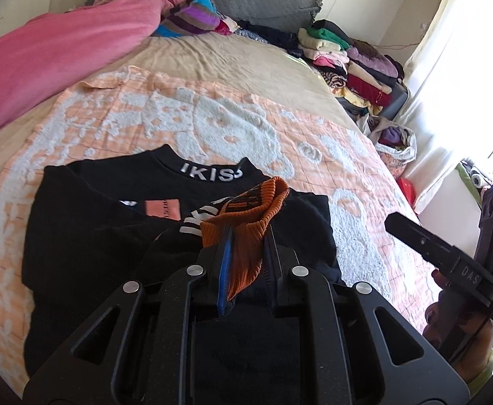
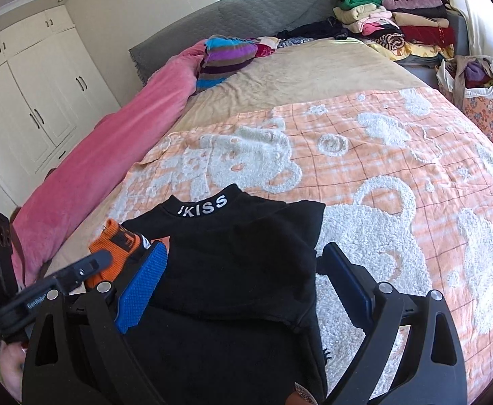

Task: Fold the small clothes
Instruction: 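Carry the sleeve across the shirt body with the left gripper and release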

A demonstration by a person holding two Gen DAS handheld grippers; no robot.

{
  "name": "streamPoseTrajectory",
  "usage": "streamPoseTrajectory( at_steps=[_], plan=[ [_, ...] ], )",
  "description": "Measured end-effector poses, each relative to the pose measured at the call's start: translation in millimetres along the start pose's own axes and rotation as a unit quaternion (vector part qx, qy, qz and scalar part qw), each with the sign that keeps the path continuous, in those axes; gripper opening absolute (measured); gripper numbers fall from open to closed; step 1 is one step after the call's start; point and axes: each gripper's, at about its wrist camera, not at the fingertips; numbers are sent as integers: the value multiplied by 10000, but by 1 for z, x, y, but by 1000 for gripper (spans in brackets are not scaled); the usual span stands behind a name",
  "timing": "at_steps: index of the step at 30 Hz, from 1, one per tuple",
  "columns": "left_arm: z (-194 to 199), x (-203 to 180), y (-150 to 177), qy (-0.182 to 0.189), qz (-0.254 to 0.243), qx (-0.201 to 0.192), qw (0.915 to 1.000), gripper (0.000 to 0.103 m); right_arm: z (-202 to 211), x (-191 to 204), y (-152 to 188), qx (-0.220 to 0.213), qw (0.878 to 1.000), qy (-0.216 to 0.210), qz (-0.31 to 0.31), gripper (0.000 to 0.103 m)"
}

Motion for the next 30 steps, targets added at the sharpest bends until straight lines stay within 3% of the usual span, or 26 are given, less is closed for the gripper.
streamPoseTrajectory(
  at_steps=[9,12,16,20,30],
  plan=[
    [-37,-20,13,143,3,433,9990,10,-1,-27,-3,14,9992,179,-349,93],
    [-52,-22,22,177,-57,602,9980,16,-5,-30,-1,104,9989,205,-398,93],
    [-61,-23,33,228,-154,823,9962,35,-11,-27,1,198,9991,189,-334,93],
    [-41,-22,32,259,-350,607,9972,38,-18,-23,4,345,9991,103,-228,93],
    [5,38,8,-654,-146,130,9977,48,-49,-2,24,1044,9937,-352,-212,93]
  ],
)
Point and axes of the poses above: each gripper's, at about its wrist camera, not at the fingertips, and z roughly against the way its jaws point, x to its left, y to its underside, and after that the axes turned 3 degrees about -x, right-handed
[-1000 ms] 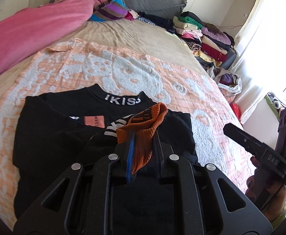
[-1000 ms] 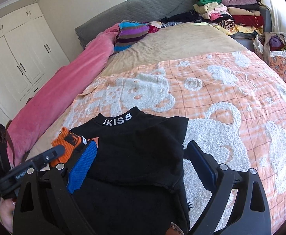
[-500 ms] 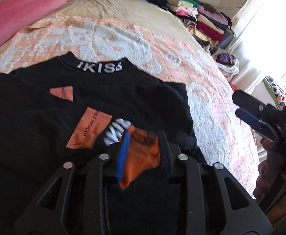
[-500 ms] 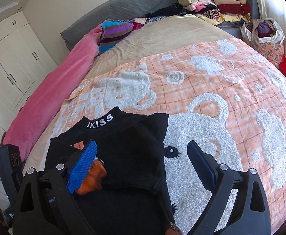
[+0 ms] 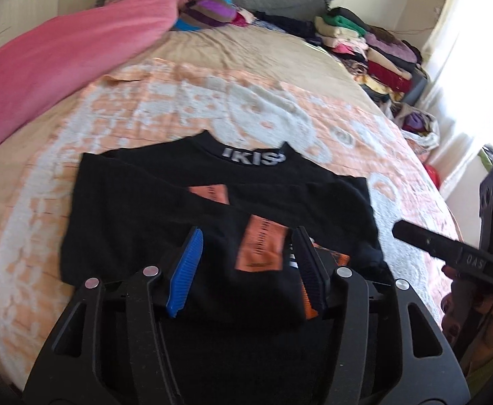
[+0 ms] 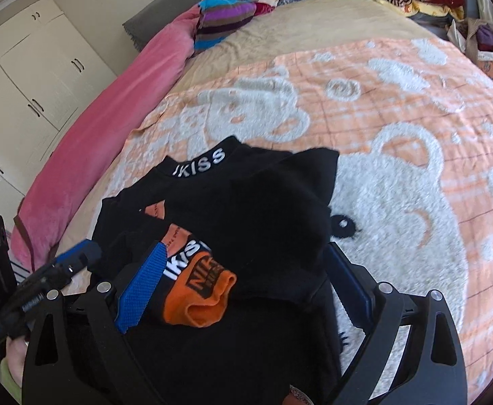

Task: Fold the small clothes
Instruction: 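Carry the sleeve across the shirt body with the left gripper and release, then grasp the folded orange cuff with the right gripper and lift it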

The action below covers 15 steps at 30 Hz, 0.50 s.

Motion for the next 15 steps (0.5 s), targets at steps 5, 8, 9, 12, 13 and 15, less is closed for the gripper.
streamPoseTrajectory(
  at_steps=[5,8,9,12,13,15],
  plan=[
    [7,29,0,-316,160,-17,9994,53,-27,20,16,316,9986,102,400,93],
    [6,38,1,-430,160,22,9989,55,-41,27,25,348,9970,186,671,93],
    [5,39,2,-465,137,33,9988,56,-45,29,28,332,9960,241,788,93],
    [2,41,4,-439,137,86,9989,57,-54,34,34,282,9928,377,1104,93],
    [0,40,5,-449,109,102,9989,58,-57,34,36,295,9921,425,1139,93],
    [-3,38,7,-486,45,143,9987,59,-61,33,38,338,9919,478,1123,92]
  ],
)
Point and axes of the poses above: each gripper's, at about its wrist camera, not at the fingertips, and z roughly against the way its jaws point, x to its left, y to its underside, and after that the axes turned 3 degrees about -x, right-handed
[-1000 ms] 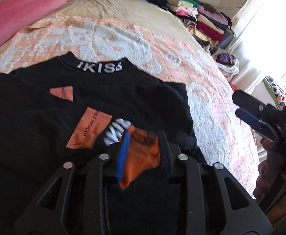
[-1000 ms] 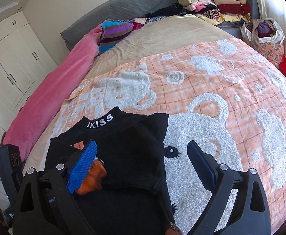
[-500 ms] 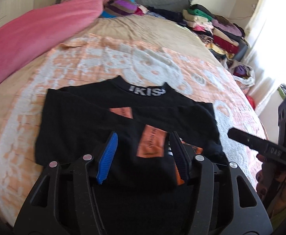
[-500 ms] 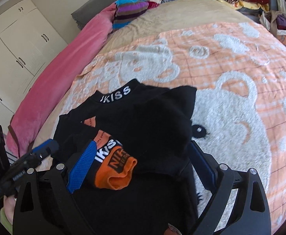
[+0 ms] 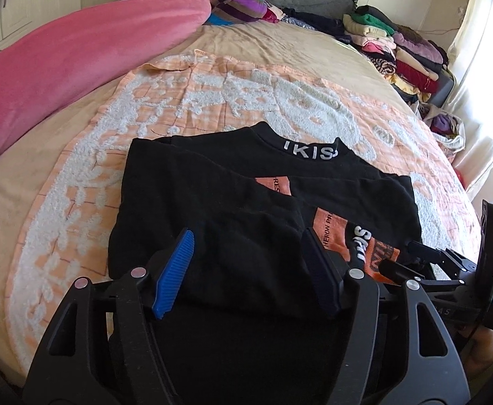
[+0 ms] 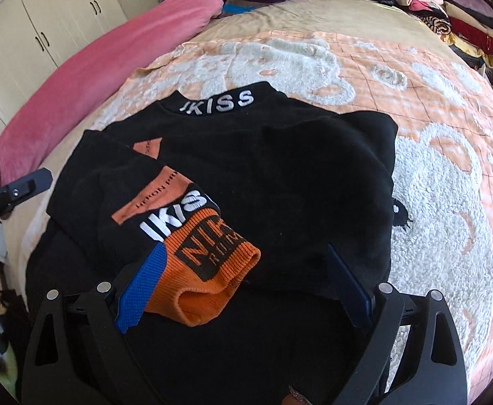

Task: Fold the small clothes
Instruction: 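Grasp the folded orange cuff with the right gripper and lift it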

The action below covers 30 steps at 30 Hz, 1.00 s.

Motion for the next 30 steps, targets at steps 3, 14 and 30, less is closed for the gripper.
streamPoseTrajectory(
  at_steps=[3,14,30],
  plan=[
    [-6,0,4,-83,-53,88,9999,62,0,1,1,-9,10000,-18,22,88],
    [-11,4,7,-107,-8,154,9998,65,2,8,-2,10,9990,-422,167,30],
    [-11,1,9,-64,-62,155,9998,65,7,10,-2,-98,9977,-653,143,14]
  ],
)
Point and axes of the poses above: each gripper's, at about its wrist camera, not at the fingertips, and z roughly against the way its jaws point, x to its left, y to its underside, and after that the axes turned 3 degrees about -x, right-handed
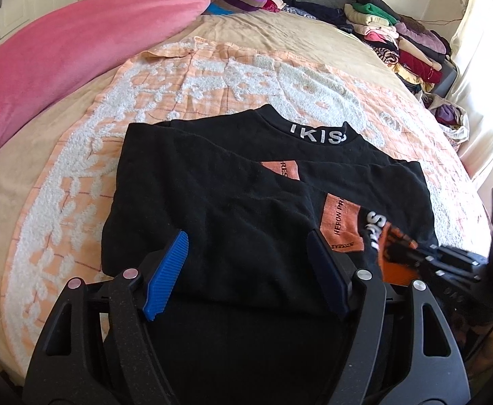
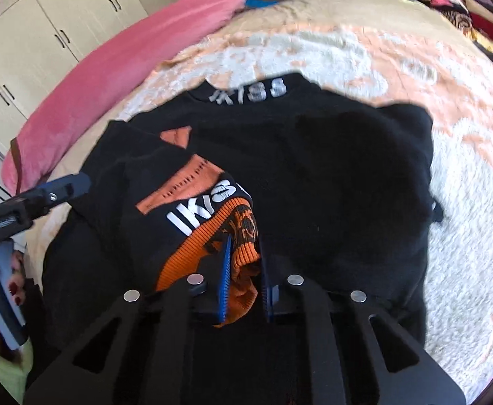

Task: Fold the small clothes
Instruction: 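Grasp the folded orange cuff with the right gripper and lift it, then lay the cuff back flat on the shirt and open the right gripper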

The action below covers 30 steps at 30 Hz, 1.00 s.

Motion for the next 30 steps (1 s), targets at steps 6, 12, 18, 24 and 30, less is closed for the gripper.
streamPoseTrajectory(
  at_steps=[6,12,18,24,30],
  plan=[
    [4,6,-7,3,6,-123,9999,65,40,9,-25,-578,9975,178,352,14],
    [3,11,-9,-8,56,-134,9999,65,65,6,-48,-887,9885,871,866,14],
    [-5,6,-12,-34,-16,-73,10000,65,51,-16,-50,-712,9853,1192,992,13],
    [-19,-5,-22,-99,-111,-100,9998,65,31,-33,-39,-434,9844,1455,884,10],
    [-52,-11,-15,-218,-254,237,9992,65,20,-48,-35,-293,9867,1484,598,10]
  ],
)
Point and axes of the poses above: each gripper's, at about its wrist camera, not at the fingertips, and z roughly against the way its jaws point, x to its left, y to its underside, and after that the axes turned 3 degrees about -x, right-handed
